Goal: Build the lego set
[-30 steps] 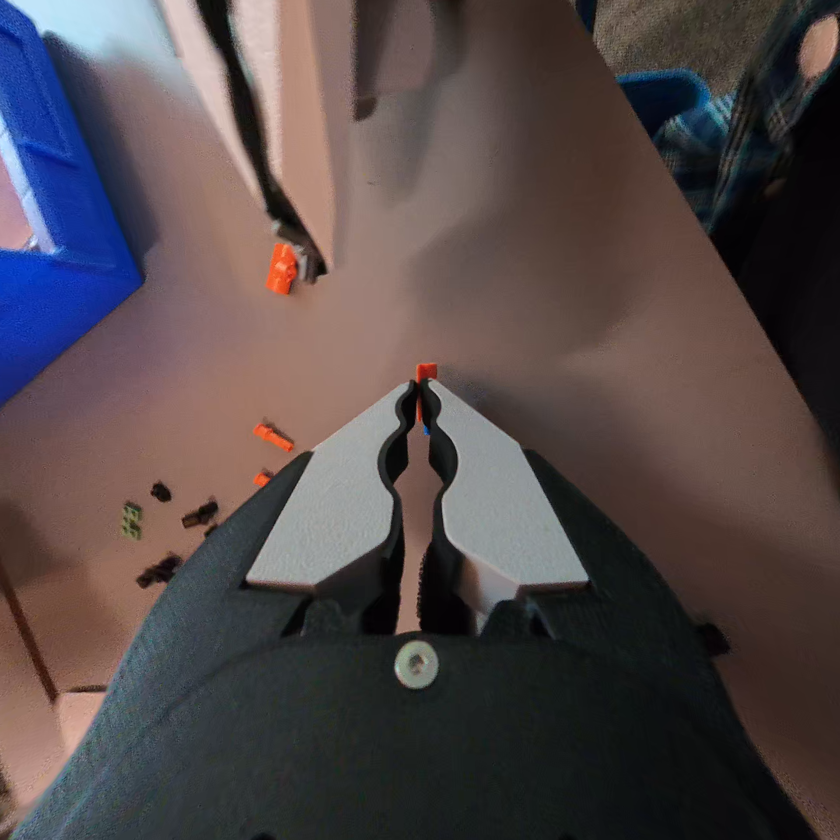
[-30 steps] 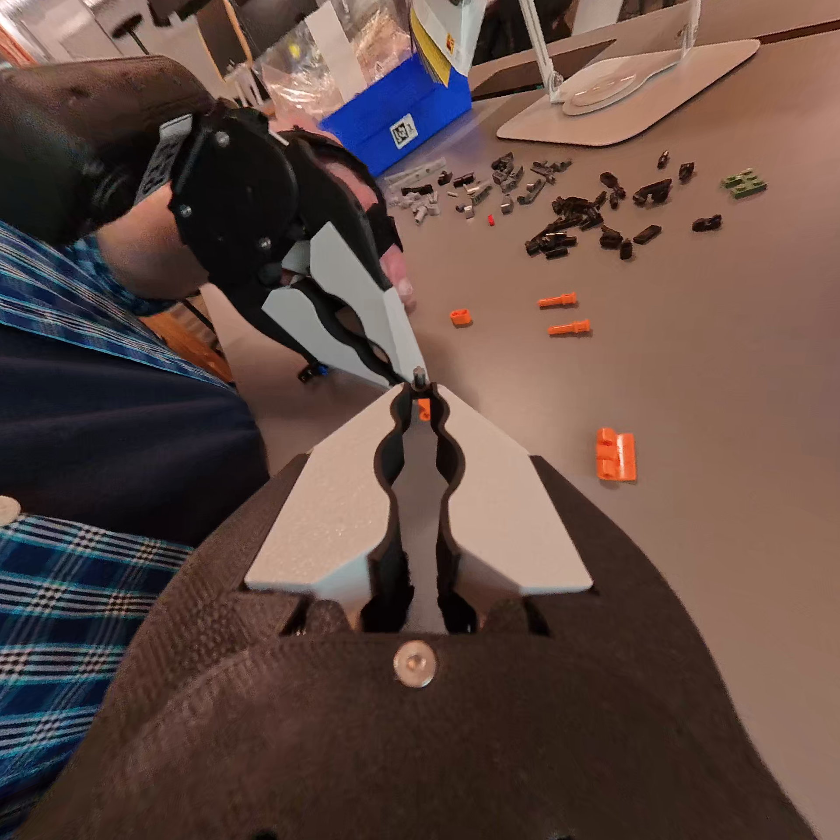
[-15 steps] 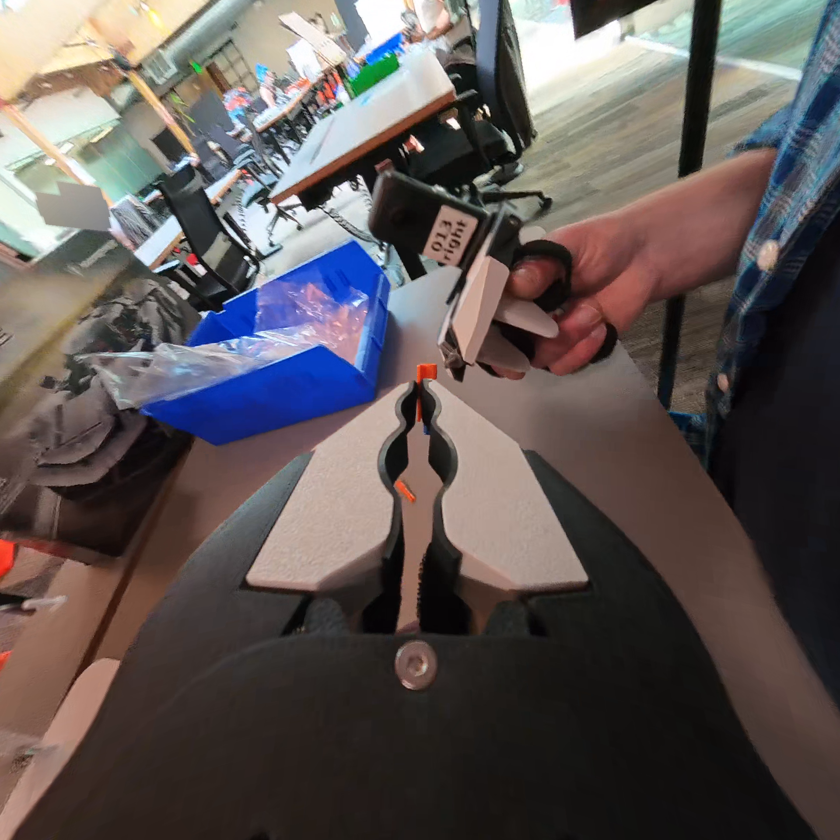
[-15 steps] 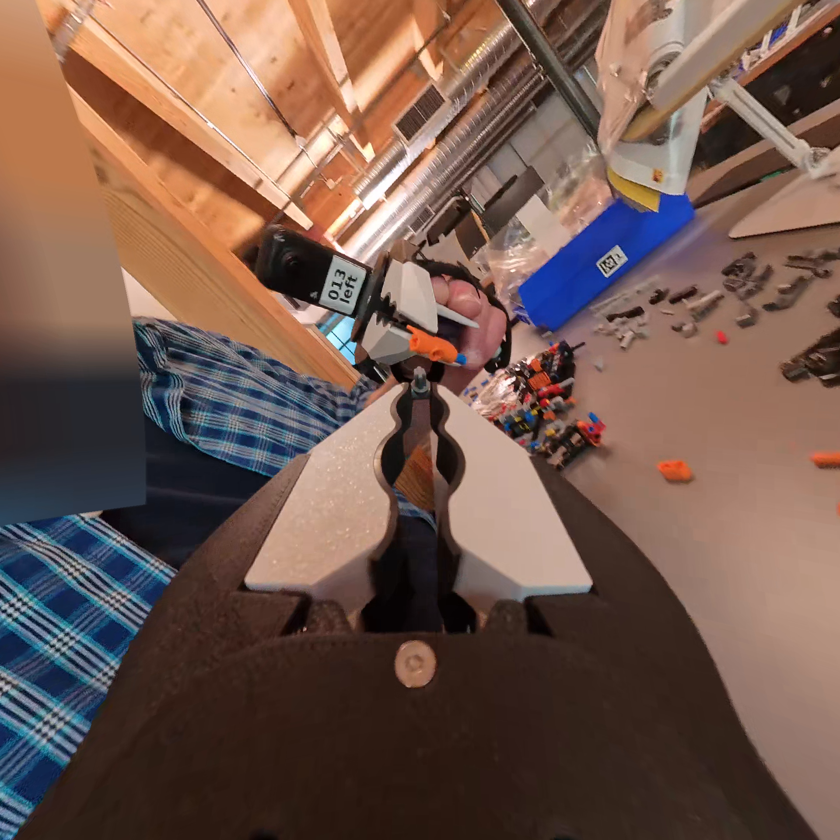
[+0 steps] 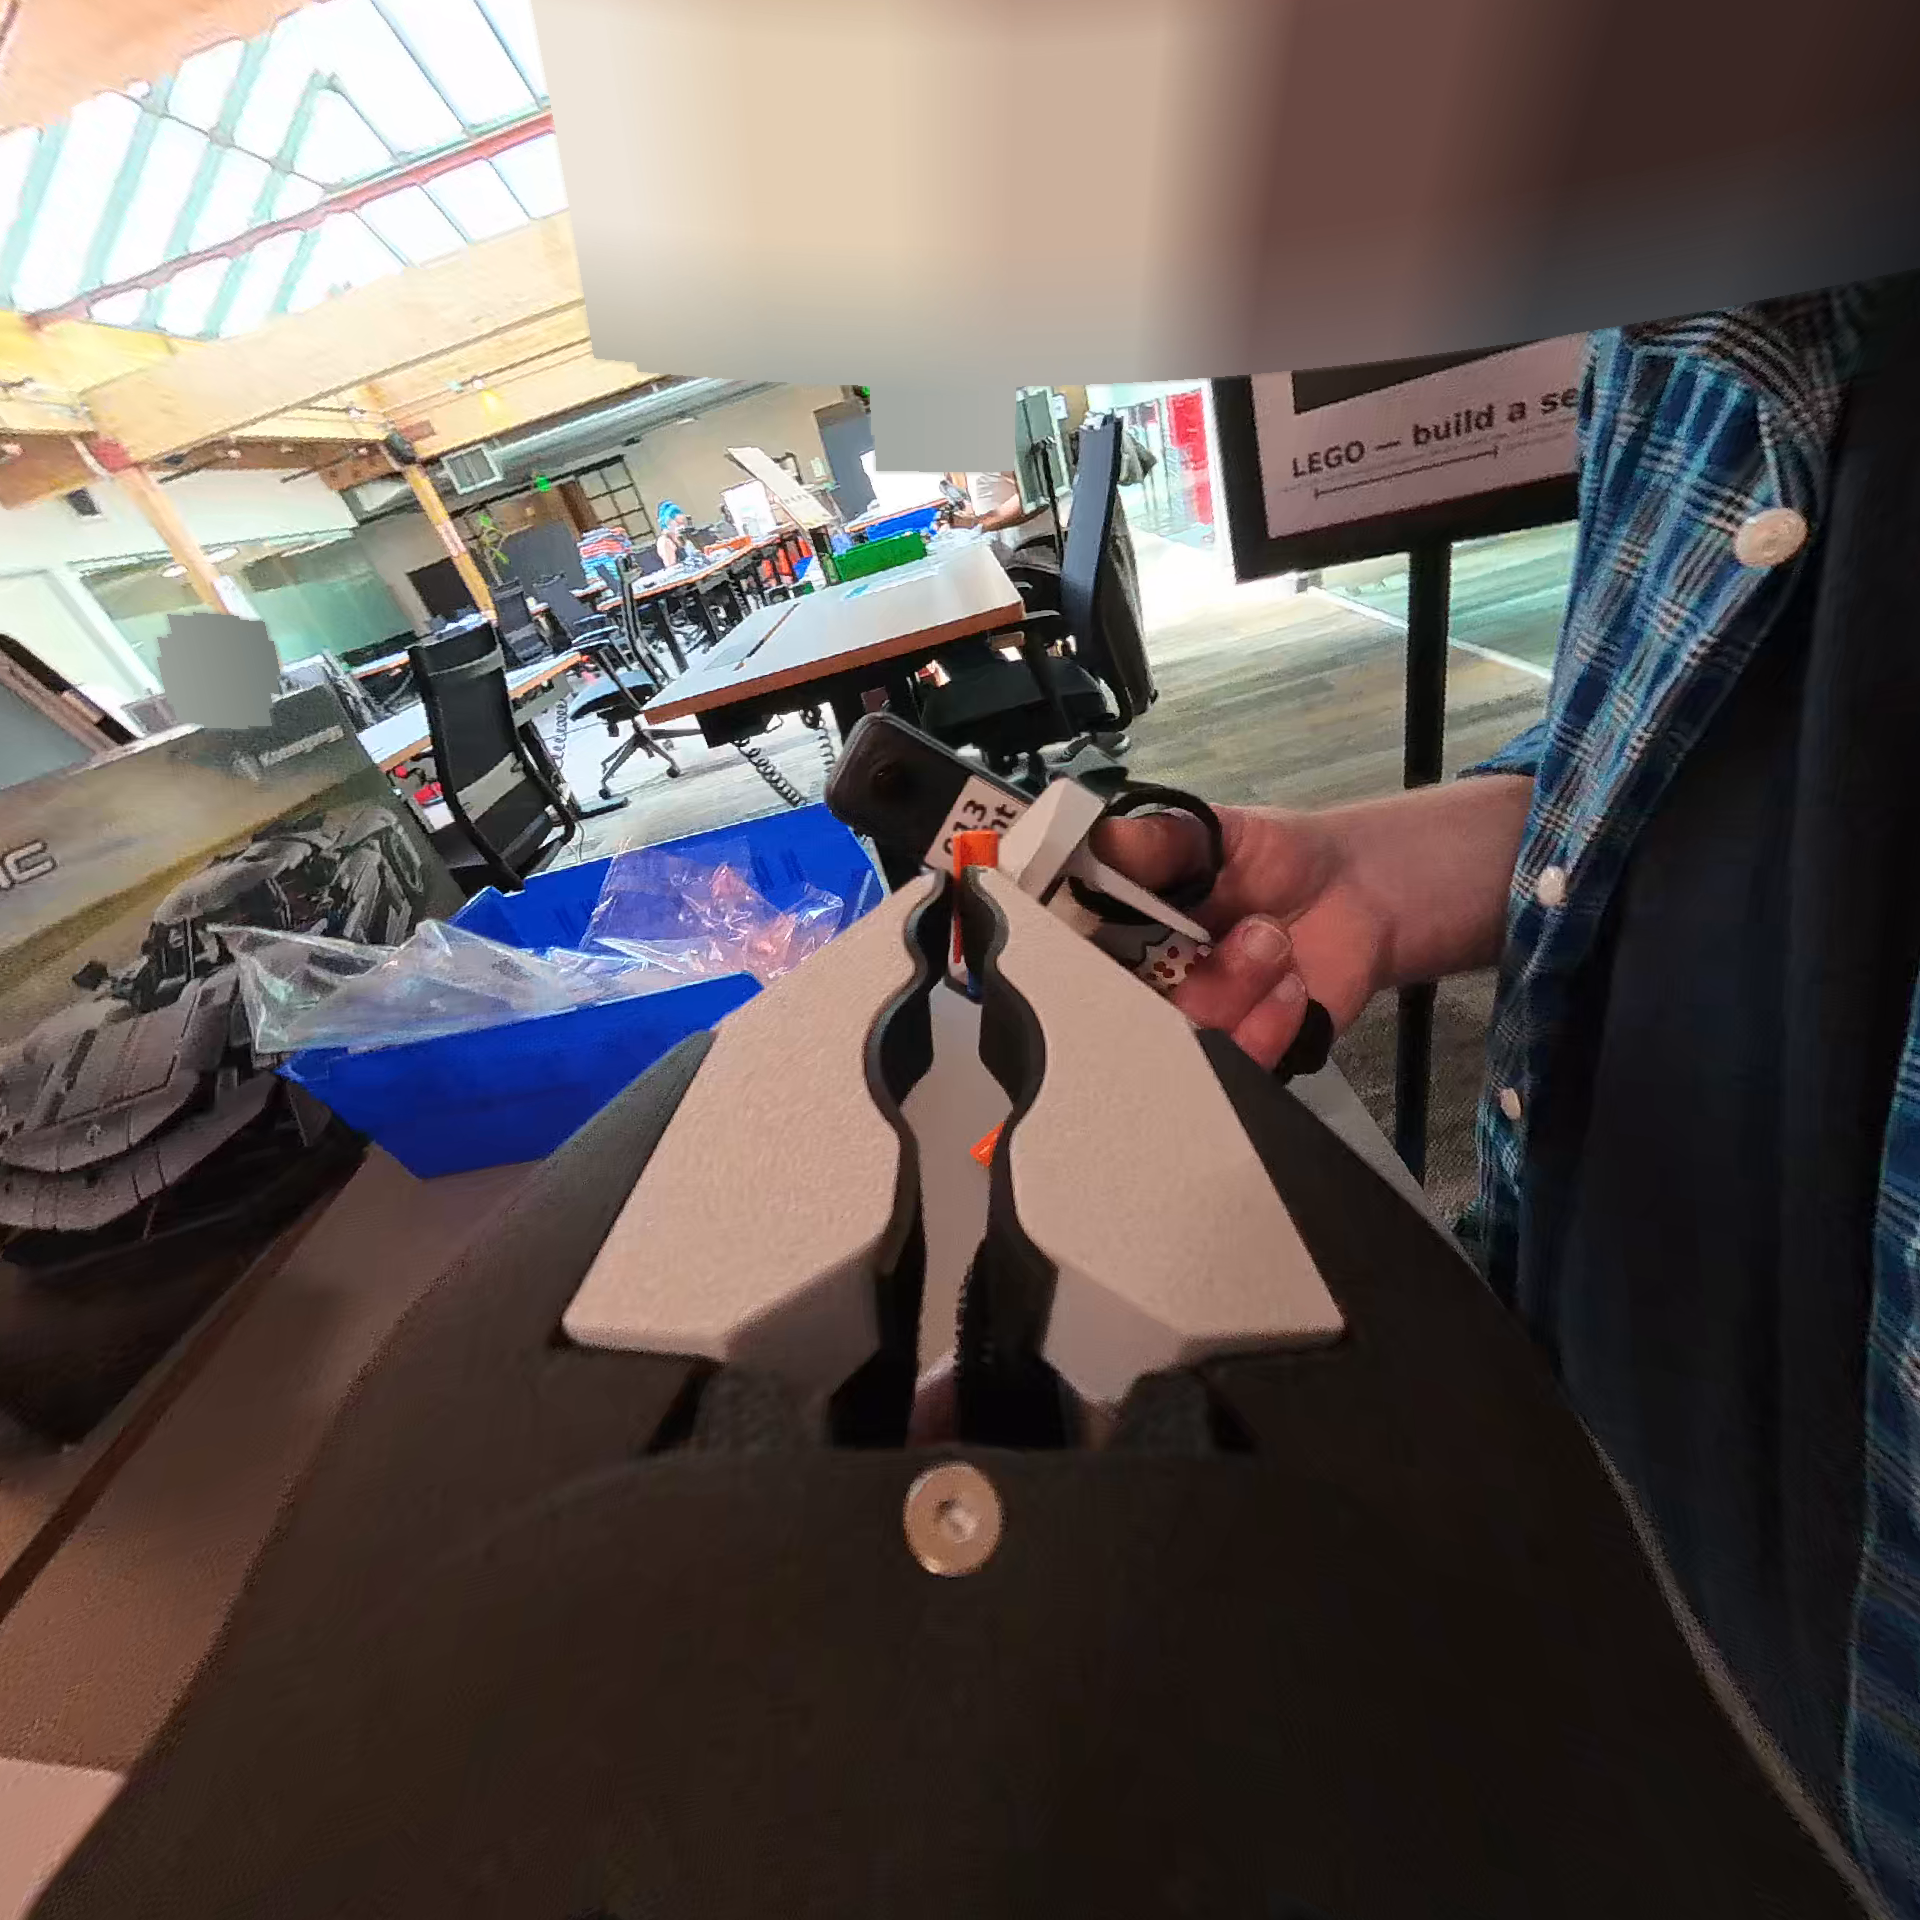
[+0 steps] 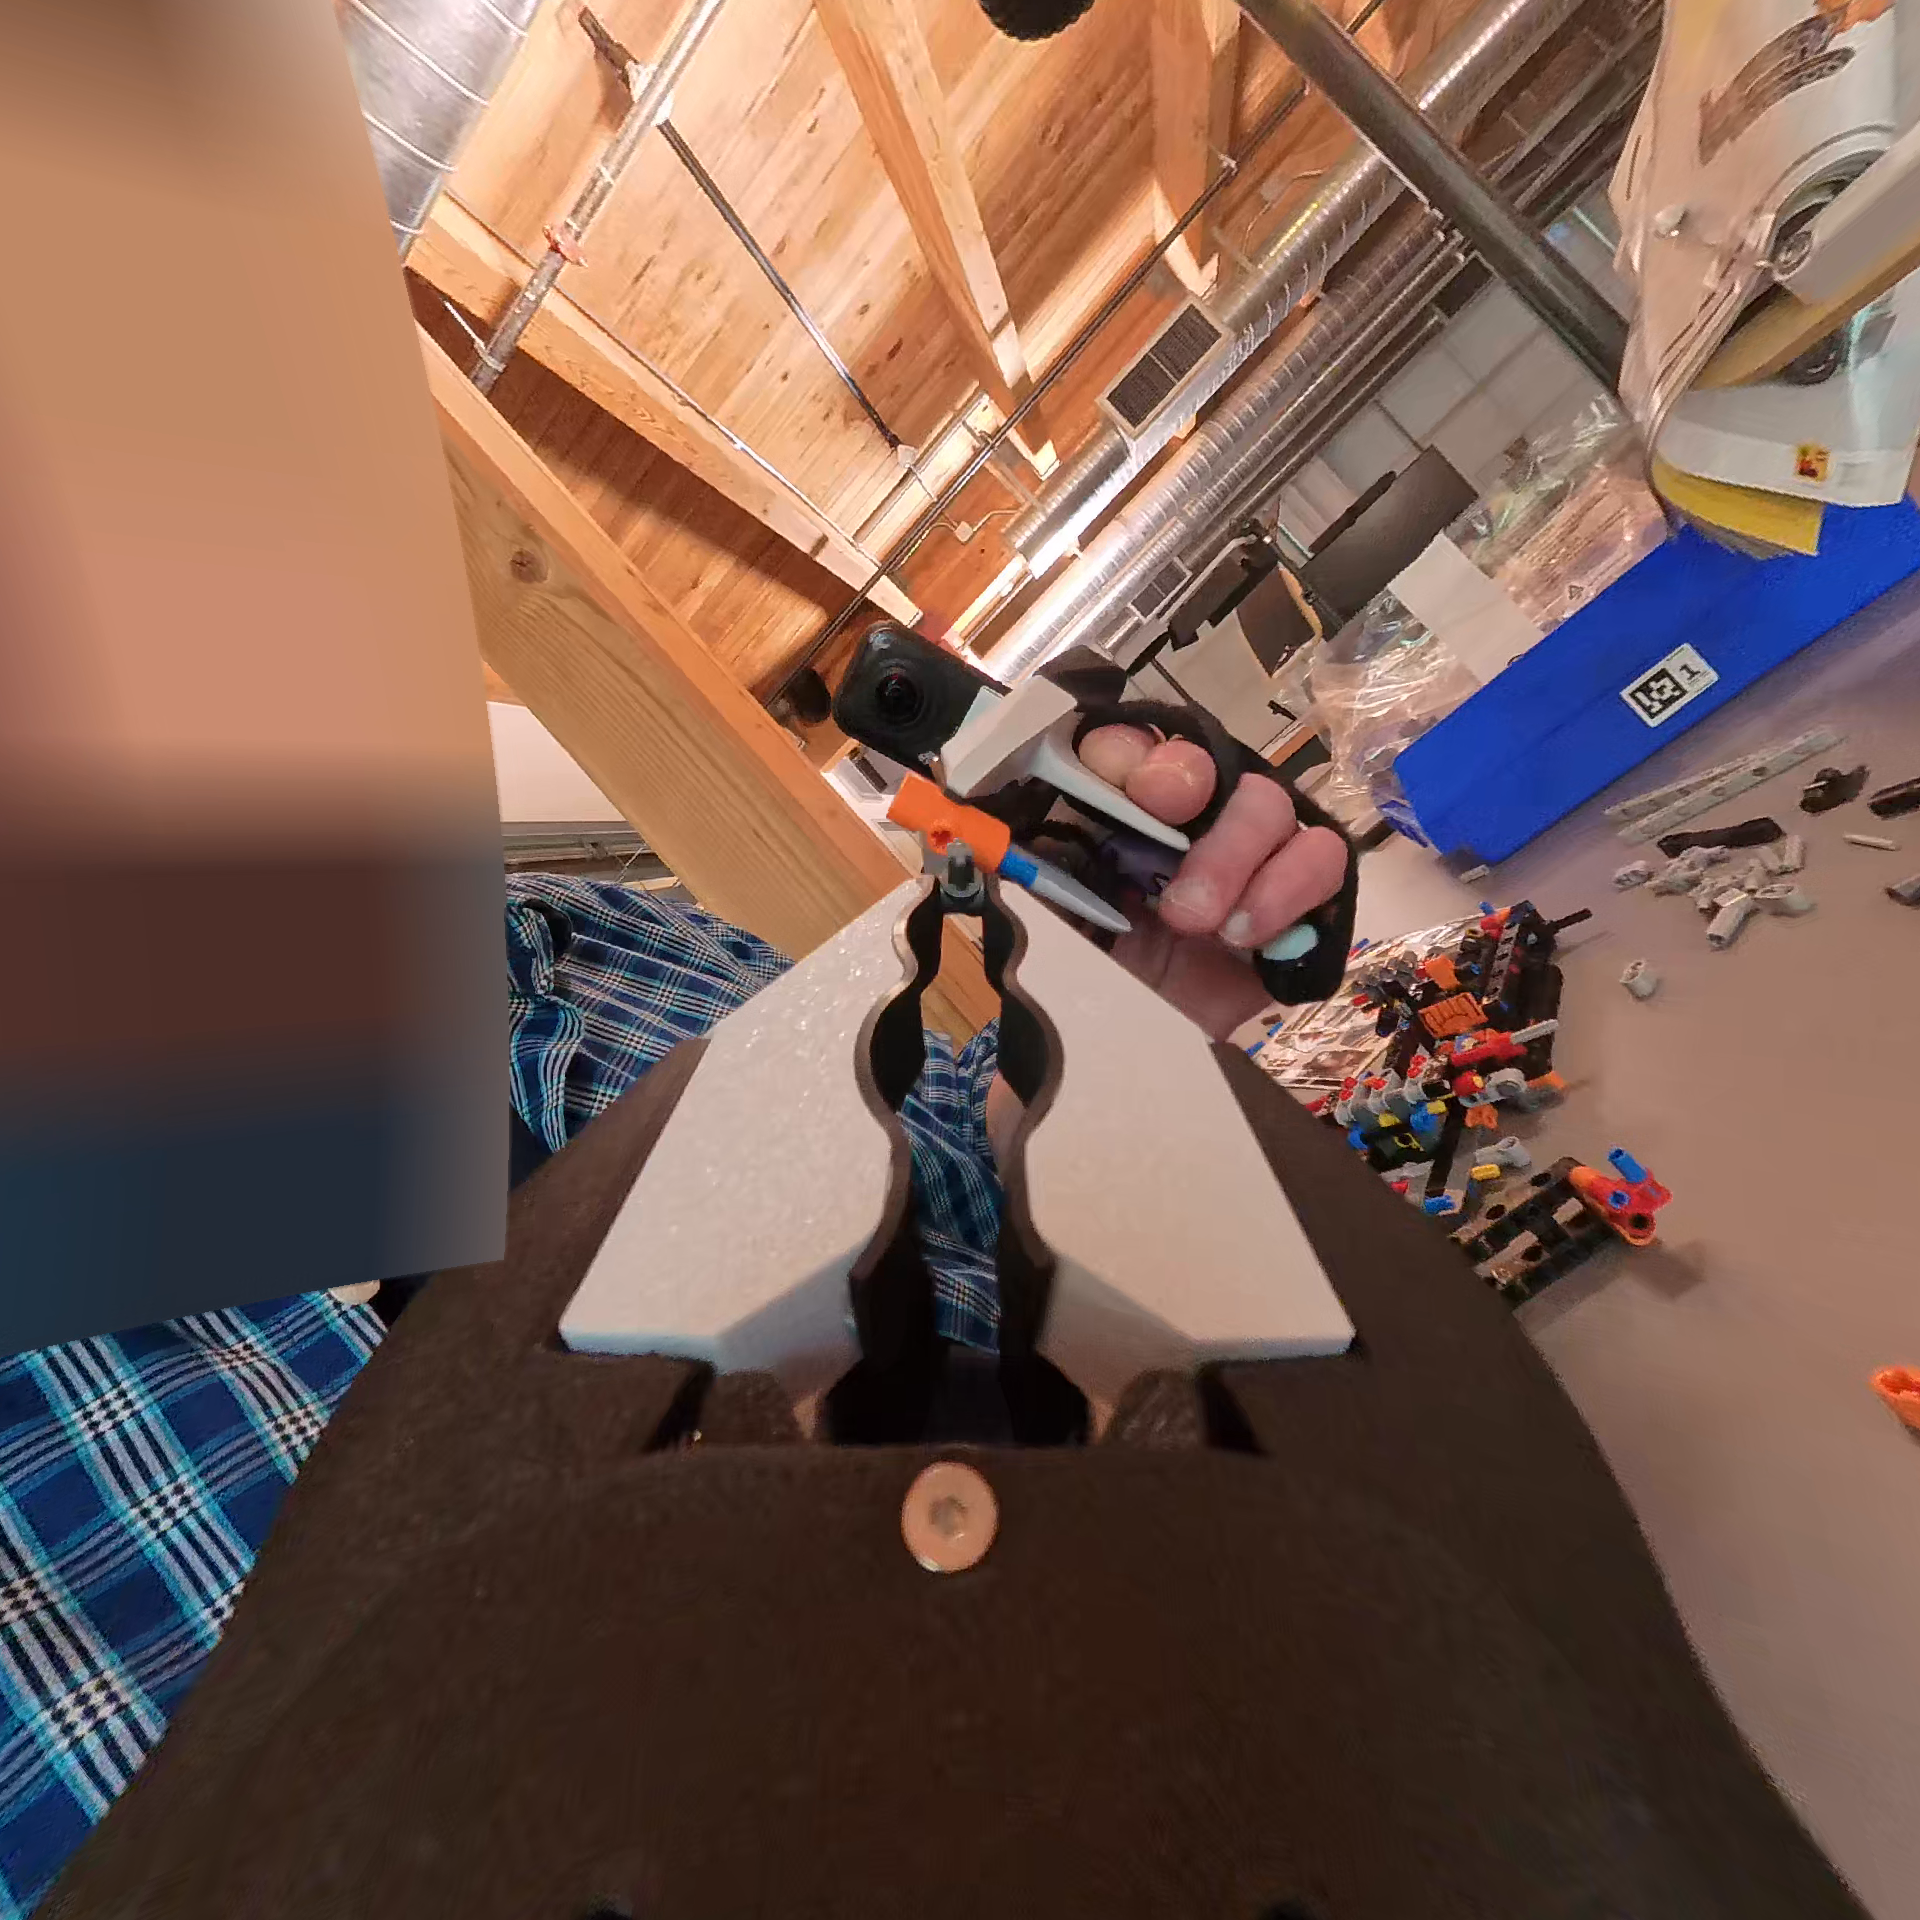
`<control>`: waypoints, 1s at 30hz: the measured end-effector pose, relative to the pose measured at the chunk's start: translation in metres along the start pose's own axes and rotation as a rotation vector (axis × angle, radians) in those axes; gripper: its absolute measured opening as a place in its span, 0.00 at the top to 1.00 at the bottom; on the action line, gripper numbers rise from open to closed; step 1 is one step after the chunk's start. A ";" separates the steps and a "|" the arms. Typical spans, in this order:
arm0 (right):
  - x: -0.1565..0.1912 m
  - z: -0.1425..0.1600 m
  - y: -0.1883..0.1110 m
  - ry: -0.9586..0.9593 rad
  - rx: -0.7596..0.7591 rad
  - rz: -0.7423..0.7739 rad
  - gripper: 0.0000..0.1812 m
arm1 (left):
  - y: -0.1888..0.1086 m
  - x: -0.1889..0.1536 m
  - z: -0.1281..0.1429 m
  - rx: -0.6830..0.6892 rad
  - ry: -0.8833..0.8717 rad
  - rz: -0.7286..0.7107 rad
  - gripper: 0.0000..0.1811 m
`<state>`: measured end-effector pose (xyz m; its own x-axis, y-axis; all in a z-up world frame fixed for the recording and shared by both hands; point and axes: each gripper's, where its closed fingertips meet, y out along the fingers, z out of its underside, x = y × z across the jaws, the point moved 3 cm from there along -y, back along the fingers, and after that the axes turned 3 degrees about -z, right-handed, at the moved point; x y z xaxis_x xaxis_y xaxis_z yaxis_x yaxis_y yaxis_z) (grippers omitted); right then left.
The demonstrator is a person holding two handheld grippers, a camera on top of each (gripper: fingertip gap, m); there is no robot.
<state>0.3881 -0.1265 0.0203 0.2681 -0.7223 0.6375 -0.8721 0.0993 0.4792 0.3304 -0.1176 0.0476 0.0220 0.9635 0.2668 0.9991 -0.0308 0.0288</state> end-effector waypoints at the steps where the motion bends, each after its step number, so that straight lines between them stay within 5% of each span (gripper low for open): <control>1: 0.001 0.000 0.000 0.004 0.001 -0.008 0.98 | 0.000 0.000 -0.001 0.004 0.013 0.007 1.00; 25: 0.018 0.022 0.018 0.059 0.187 -0.150 0.98 | -0.008 -0.028 -0.020 0.225 0.556 0.174 1.00; 30: 0.028 0.026 0.024 0.019 0.201 -0.219 0.98 | -0.010 -0.034 -0.027 0.180 0.520 0.209 1.00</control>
<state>0.3640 -0.1617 0.0341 0.4647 -0.6982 0.5446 -0.8557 -0.1959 0.4790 0.3190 -0.1568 0.0641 0.2440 0.6837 0.6878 0.9669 -0.1167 -0.2270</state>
